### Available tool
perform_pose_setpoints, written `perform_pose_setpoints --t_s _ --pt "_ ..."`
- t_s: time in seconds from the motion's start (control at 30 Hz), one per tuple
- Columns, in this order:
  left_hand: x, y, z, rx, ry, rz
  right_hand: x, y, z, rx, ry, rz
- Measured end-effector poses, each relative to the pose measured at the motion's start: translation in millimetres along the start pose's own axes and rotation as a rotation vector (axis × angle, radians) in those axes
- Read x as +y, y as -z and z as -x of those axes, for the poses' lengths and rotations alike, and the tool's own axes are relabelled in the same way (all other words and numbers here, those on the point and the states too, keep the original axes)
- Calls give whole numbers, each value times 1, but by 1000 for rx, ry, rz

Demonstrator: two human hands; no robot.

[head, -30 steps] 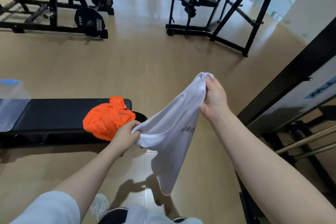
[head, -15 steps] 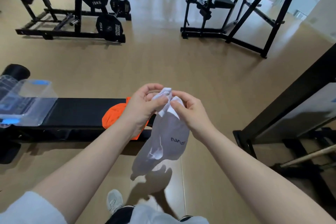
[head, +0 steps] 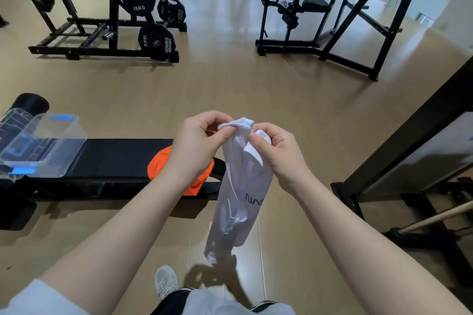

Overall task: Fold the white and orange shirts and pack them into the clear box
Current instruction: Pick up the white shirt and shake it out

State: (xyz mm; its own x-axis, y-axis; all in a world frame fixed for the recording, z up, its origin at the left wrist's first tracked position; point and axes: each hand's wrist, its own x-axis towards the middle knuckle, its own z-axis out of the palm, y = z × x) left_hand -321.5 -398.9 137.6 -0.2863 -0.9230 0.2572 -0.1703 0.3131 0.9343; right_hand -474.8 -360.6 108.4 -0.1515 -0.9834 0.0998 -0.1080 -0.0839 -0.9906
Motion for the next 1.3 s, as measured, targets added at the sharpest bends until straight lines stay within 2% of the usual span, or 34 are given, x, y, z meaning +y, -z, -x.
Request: perform_pose_setpoints --t_s 0.1,0.2,0.27,0.37,0.47,0.63,0.77,0.83,0.97,1.13,1.3 --pt "-8 1 -4 12 1 -49 8 14 -5 78 -132 -157" --pt "-24 6 -10 9 -55 -281 21 34 -9 255 -217 -312" --pt "-38 10 -10 -25 -42 -450 34 45 -7 311 -232 -229" --pt "-59 15 -6 -43 47 -535 50 50 -11 392 -247 -54" --pt "-78 18 -1 12 209 -408 68 43 -41 426 -283 86" --pt "-84 27 -11 -61 280 22 86 10 -110 364 -266 420" --pt "-102 53 -30 -116 276 53 91 -9 -153 332 -241 322" --pt "-120 68 -42 -50 326 27 98 -27 -180 322 -239 273" --pt "-172 114 -72 227 391 -38 105 -99 -248 206 -188 225" --pt "-254 213 -126 536 497 -83 128 -228 -350 -30 -163 279" --pt "-351 309 -165 769 734 -21 181 -380 -445 -201 -233 356"
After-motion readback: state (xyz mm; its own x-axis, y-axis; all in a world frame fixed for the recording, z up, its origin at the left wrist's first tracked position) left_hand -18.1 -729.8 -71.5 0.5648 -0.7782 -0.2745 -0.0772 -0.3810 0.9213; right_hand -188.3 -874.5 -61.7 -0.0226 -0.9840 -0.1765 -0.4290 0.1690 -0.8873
